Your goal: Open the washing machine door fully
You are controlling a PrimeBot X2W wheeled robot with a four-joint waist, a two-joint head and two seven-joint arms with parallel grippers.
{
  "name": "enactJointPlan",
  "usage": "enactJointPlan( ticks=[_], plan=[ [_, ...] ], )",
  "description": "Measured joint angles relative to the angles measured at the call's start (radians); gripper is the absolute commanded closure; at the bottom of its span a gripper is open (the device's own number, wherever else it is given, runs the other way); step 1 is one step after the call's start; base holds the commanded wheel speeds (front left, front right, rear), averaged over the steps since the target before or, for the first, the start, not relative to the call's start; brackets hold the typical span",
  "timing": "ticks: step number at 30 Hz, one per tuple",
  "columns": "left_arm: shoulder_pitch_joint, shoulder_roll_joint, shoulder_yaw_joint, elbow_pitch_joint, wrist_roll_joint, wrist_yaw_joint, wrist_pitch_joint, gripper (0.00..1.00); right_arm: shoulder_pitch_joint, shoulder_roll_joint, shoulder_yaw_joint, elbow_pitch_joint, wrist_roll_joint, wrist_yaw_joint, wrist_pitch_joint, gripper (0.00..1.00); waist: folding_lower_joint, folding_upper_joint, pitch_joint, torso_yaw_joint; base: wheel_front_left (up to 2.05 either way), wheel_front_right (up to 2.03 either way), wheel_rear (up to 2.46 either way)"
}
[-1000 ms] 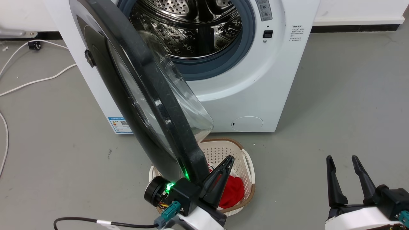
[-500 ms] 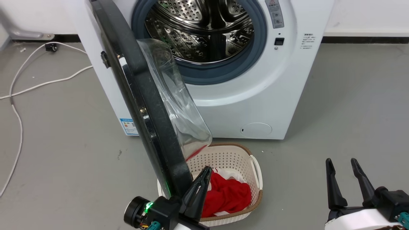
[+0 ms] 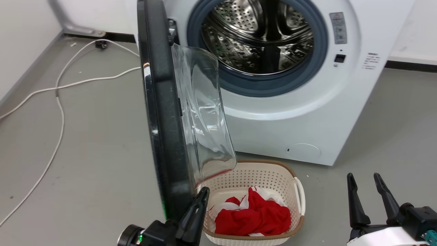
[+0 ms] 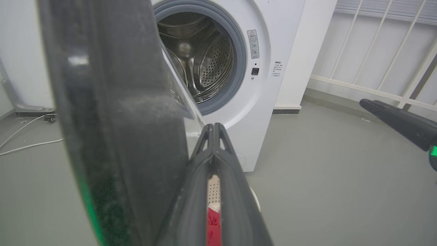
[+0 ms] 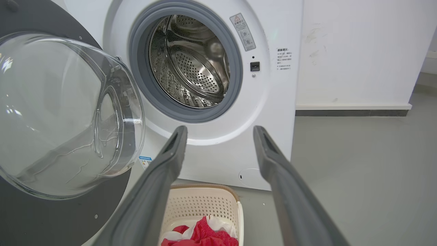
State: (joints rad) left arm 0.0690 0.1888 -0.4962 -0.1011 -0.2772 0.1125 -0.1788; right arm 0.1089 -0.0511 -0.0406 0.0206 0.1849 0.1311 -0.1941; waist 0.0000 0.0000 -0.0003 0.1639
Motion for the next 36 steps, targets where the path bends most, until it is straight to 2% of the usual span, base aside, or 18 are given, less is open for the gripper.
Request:
enactJointPlan(
  ticks=[7, 13, 29, 36],
  plan=[
    [0.008, 0.029, 0.049, 0.008, -0.008, 0.032, 0.0, 1.0, 0.0, 0.0, 0.005, -0.002, 0.003, 0.0, 0.0, 0.0, 0.0, 0.0, 0.002, 0.07, 0.0, 0.0, 0.0],
    [0.011, 0.059, 0.114, 0.017, -0.022, 0.061, -0.011, 1.0, 0.0, 0.0, 0.009, -0.002, 0.008, 0.0, 0.0, 0.0, 0.0, 0.0, 0.008, 0.099, 0.0, 0.0, 0.0],
    [-0.044, 0.147, 0.365, 0.143, -0.108, 0.11, -0.068, 1.0, -0.009, 0.0, 0.002, -0.008, 0.007, 0.0, 0.007, 0.0, 0.0, 0.0, 0.049, 0.078, 0.0, 0.0, 0.0],
    [-0.09, 0.181, 0.468, 0.228, -0.152, 0.103, -0.08, 1.0, -0.028, 0.0, 0.0, -0.012, 0.003, 0.0, 0.01, 0.0, 0.0001, 0.0, 0.067, 0.072, 0.0, 0.0, 0.0]
  ],
)
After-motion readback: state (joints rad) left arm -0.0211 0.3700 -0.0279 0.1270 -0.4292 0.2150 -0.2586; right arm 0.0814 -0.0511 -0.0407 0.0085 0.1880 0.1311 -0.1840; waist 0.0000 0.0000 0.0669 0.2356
